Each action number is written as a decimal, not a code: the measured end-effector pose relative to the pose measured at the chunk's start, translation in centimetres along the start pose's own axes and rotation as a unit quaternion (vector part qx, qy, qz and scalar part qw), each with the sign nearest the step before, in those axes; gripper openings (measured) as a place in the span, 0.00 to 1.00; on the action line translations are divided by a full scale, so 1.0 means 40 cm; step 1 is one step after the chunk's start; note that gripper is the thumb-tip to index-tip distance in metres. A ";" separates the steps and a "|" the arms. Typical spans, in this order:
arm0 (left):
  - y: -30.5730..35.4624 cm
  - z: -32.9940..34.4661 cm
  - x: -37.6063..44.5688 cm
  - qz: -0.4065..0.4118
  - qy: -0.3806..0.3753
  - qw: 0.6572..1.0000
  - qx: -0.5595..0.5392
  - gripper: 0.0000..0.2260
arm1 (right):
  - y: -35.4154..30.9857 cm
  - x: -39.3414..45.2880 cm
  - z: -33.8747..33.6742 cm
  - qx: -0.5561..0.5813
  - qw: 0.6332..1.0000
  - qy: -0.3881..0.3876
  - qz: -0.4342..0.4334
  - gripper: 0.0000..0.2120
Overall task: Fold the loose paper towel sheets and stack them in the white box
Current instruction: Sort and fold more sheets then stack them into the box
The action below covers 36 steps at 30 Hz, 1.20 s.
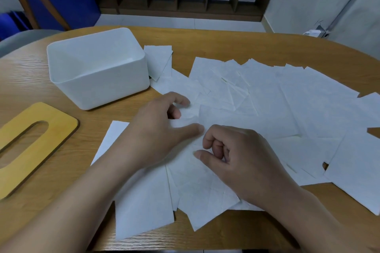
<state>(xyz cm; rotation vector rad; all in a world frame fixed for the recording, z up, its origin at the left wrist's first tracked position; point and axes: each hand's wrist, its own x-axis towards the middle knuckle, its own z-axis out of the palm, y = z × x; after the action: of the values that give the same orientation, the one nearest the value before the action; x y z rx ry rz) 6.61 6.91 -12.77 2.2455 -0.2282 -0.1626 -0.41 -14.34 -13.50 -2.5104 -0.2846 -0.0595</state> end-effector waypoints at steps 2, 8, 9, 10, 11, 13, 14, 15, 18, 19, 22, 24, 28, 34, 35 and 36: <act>0.004 -0.006 -0.001 0.006 -0.009 1.000 -0.026 0.14 | 0.001 0.001 0.000 -0.004 1.000 -0.002 -0.002 0.11; 0.009 -0.016 -0.013 0.042 0.009 0.997 -0.071 0.08 | 0.000 0.001 0.001 -0.012 1.000 0.001 -0.008 0.11; 0.009 -0.017 -0.014 0.039 0.014 0.996 -0.082 0.09 | 0.001 0.001 0.001 -0.013 1.000 0.001 -0.009 0.11; 0.008 -0.019 -0.013 0.030 0.014 0.995 -0.091 0.10 | 0.002 0.001 0.001 -0.013 1.000 0.002 -0.009 0.11; 0.006 -0.022 -0.013 0.022 0.011 0.995 -0.093 0.11 | 0.002 0.001 0.000 -0.011 1.000 0.003 -0.010 0.11; -0.001 -0.034 -0.013 0.024 0.018 0.996 -0.079 0.11 | 0.002 0.001 -0.003 -0.003 1.000 0.002 -0.009 0.11; -0.004 -0.043 -0.013 0.030 0.029 0.996 -0.074 0.09 | 0.001 0.002 -0.005 0.004 1.000 -0.001 -0.006 0.11; -0.007 -0.054 -0.012 0.039 0.046 0.995 -0.076 0.07 | 0.000 0.002 -0.007 0.012 1.000 -0.006 -0.002 0.11; -0.014 -0.091 -0.011 0.059 0.108 0.988 -0.089 0.06 | 0.000 0.003 -0.015 0.051 0.998 -0.021 0.017 0.12; -0.015 -0.103 -0.010 0.064 0.128 0.985 -0.093 0.07 | 0.001 0.003 -0.017 0.064 0.997 -0.025 0.020 0.12; -0.013 -0.121 -0.009 0.069 0.144 0.972 -0.172 0.07 | 0.000 0.003 -0.020 0.094 0.995 -0.028 0.020 0.13; -0.002 -0.116 -0.012 0.063 0.119 0.959 -0.251 0.05 | -0.006 0.004 -0.026 0.123 0.992 0.008 0.024 0.14; 0.029 -0.081 -0.024 0.059 0.032 0.932 -0.355 0.03 | -0.019 0.006 -0.045 0.140 0.986 0.094 0.012 0.25; 0.056 -0.016 -0.015 0.038 0.058 0.914 -0.399 0.06 | -0.014 0.015 -0.099 0.329 0.936 0.083 0.092 0.09; 0.054 -0.007 -0.009 0.031 0.072 0.922 -0.379 0.06 | -0.001 0.017 -0.109 0.334 0.931 0.101 0.112 0.06; 0.049 0.001 -0.002 0.029 0.082 0.935 -0.344 0.06 | 0.014 0.018 -0.118 0.334 0.926 0.118 0.130 0.04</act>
<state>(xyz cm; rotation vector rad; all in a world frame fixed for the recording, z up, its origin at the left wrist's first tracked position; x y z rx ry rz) 6.32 5.70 -11.27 1.5408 -0.1211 -0.0141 0.53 -17.39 -9.88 -1.8158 0.1208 -0.1324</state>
